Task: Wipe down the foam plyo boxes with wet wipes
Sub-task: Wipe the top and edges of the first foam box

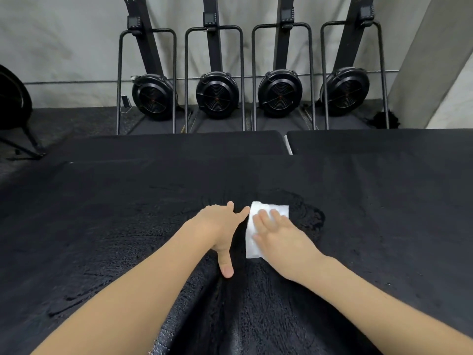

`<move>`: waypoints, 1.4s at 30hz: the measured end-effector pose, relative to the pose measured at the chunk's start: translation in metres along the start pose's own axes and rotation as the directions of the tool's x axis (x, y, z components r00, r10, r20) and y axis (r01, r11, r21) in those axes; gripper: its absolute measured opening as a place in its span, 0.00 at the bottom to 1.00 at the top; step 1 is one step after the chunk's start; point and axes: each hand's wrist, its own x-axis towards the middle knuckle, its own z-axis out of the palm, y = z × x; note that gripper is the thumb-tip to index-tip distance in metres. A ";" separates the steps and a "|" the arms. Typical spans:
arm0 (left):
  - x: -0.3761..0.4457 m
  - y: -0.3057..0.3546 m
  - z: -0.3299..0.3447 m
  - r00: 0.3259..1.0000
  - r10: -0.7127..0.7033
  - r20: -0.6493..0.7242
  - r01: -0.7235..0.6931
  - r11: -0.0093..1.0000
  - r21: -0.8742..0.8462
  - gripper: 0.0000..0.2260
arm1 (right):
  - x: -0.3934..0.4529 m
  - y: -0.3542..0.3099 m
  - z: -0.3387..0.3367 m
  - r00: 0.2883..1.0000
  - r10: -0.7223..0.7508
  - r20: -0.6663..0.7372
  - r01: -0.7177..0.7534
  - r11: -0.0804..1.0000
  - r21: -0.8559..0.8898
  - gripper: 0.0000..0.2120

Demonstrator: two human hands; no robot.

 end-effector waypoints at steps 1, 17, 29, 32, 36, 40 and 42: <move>0.000 -0.001 0.000 1.000 0.007 -0.002 -0.007 1.000 -0.005 0.72 | 0.005 -0.001 0.001 1.000 -0.020 -0.004 0.020 1.000 0.010 0.11; -0.005 -0.002 0.001 0.999 0.011 -0.038 -0.010 0.999 0.032 0.72 | 0.016 0.022 0.009 0.973 0.176 0.150 -0.168 0.984 -0.065 0.11; -0.006 -0.002 0.000 0.999 0.004 -0.034 -0.004 1.000 0.010 0.72 | 0.082 0.084 0.012 0.934 0.282 0.220 -0.281 0.959 -0.034 0.20; -0.005 -0.002 0.001 0.999 0.009 -0.040 -0.009 1.000 0.007 0.72 | 0.075 0.068 0.012 0.957 0.242 0.160 -0.239 0.970 -0.043 0.16; -0.003 -0.002 0.001 1.000 0.013 -0.017 -0.013 1.000 0.000 0.72 | 0.100 0.073 0.019 0.986 0.114 0.121 -0.117 0.993 0.011 0.16; -0.003 -0.002 0.000 1.000 0.015 -0.015 -0.015 1.000 0.015 0.71 | 0.134 0.106 0.033 0.961 0.163 0.224 -0.165 0.986 -0.008 0.16; -0.001 -0.003 0.000 1.000 0.011 -0.007 -0.011 1.000 -0.001 0.71 | 0.138 0.124 0.037 0.929 0.227 0.293 -0.237 0.972 -0.003 0.19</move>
